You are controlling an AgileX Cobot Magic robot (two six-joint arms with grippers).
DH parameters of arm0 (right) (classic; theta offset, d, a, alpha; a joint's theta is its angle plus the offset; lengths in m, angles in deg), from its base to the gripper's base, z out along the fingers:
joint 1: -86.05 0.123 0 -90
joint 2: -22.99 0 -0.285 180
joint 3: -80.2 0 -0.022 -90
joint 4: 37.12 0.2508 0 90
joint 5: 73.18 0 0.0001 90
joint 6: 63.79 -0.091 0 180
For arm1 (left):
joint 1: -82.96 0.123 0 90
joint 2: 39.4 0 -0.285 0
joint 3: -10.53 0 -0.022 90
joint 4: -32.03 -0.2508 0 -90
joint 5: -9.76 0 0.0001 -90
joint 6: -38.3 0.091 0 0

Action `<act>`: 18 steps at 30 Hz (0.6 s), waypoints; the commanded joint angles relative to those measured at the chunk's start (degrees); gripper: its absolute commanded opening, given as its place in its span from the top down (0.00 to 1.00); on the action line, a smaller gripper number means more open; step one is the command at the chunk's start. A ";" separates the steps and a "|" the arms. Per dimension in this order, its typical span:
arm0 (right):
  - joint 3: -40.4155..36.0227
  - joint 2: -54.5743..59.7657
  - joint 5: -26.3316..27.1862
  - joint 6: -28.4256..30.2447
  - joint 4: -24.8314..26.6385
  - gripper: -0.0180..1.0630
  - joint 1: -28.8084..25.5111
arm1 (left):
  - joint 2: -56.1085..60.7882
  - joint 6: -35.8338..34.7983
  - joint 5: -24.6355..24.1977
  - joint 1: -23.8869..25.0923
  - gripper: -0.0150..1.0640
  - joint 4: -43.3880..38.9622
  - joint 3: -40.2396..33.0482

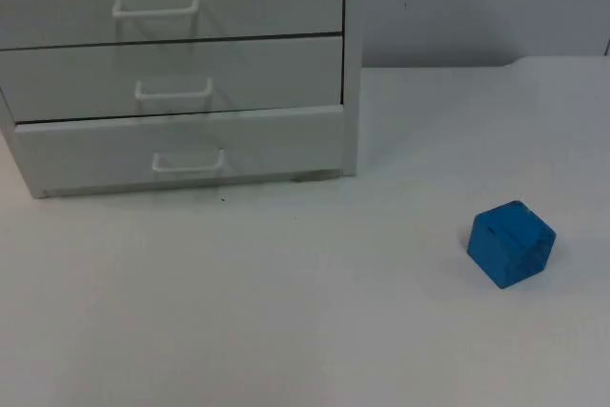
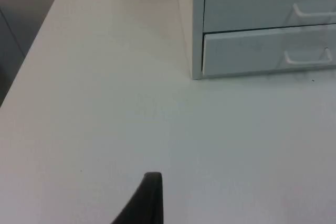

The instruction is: Open the drawer with the left hand, place the block into the drawer with the right hand, then close the drawer with the left hand.

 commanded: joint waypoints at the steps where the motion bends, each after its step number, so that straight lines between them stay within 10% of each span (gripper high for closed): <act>1: 0.65 -0.18 0.86 0.14 0.10 0.02 -0.31 | -0.90 0.00 0.35 0.00 0.01 0.89 -0.25; 18: 3.45 30.29 13.05 0.37 0.34 0.02 -0.31 | -31.34 0.00 13.06 0.00 0.06 1.53 1.65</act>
